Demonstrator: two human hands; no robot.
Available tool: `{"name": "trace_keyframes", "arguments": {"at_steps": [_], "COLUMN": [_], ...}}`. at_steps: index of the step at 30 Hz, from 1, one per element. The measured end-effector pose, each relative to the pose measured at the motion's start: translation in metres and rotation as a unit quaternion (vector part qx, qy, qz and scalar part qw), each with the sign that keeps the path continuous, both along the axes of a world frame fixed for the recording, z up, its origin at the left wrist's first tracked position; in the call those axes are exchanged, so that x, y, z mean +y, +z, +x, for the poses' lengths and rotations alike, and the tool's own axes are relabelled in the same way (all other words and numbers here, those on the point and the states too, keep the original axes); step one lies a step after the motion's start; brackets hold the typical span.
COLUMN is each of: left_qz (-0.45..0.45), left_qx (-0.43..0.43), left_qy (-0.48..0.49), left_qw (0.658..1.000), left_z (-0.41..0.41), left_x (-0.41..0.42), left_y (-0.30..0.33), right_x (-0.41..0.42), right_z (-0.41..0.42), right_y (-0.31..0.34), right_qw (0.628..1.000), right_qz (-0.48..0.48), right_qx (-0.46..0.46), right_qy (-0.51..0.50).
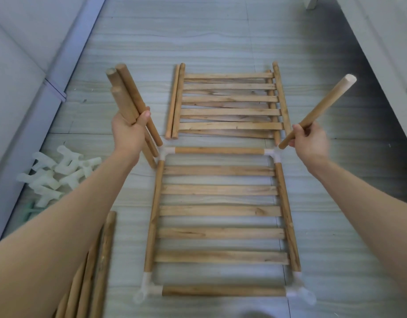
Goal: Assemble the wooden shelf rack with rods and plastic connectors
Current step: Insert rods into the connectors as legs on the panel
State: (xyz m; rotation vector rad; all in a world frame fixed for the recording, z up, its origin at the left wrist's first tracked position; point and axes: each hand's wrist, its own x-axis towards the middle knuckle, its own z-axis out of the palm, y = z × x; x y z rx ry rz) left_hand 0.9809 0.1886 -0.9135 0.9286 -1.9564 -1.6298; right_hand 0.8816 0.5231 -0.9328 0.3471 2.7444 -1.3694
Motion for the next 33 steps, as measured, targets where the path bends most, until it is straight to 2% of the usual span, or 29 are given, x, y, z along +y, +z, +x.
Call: {"name": "trace_keyframes", "arguments": {"at_steps": [6,11,14,16,18,21,23,29,31,33], "left_qz": [0.008,0.015,0.026,0.048,0.083,0.138,0.154,0.178,0.164,0.144], "left_qx": [-0.021,-0.038,-0.040,-0.029,-0.009,0.008,0.008,0.038,0.040,0.030], "left_qy": [0.011,0.009,0.008,-0.001,-0.035,-0.118,-0.166,-0.290,-0.320,-0.312], "left_qw": [1.000,0.999,0.999,0.998,0.996,0.983,0.974,0.940,0.932,0.939], "left_z": [-0.028,-0.011,0.007,0.024,0.045,0.077,0.093,0.125,0.132,0.140], "left_x": [0.000,0.005,0.004,0.006,0.014,0.034,0.053,0.103,0.112,0.115], "left_y": [0.003,-0.004,0.007,0.023,0.042,0.067,0.082,0.110,0.111,0.107], "right_x": [-0.006,-0.006,-0.013,-0.022,-0.032,-0.052,-0.066,-0.078,-0.070,-0.056], "right_z": [-0.019,-0.010,0.010,0.035,0.068,0.118,0.144,0.186,0.195,0.200], "right_y": [0.003,0.001,0.002,0.008,0.020,0.038,0.048,0.079,0.082,0.079], "right_qw": [0.996,0.983,0.970,0.971,0.968,0.946,0.925,0.895,0.893,0.891], "right_qz": [-0.079,-0.156,-0.181,-0.167,-0.160,-0.098,-0.060,-0.043,-0.010,0.045], "right_qx": [-0.028,-0.070,-0.128,-0.164,-0.185,-0.179,-0.158,-0.092,-0.087,-0.091], "right_qy": [-0.036,-0.064,-0.101,-0.048,0.064,0.254,0.341,0.434,0.442,0.442]}}
